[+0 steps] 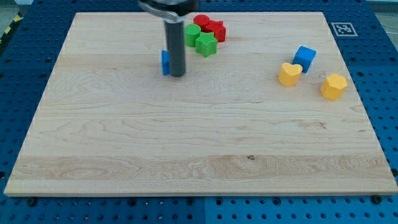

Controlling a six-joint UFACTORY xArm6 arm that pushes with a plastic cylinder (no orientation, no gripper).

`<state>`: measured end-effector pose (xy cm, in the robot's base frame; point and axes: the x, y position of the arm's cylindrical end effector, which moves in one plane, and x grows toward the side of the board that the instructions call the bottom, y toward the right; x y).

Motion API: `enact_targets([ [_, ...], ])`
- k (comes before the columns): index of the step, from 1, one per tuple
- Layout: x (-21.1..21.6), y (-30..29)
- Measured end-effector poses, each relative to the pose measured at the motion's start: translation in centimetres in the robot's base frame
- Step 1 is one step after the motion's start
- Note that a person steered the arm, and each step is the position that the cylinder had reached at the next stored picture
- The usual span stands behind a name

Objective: Move the blue triangle to the top left

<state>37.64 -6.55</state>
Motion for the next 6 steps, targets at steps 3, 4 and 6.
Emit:
enact_targets([
  [3,-6.6,-8.2],
  [4,-7.8,-11.4],
  [6,-10.1,-10.6],
])
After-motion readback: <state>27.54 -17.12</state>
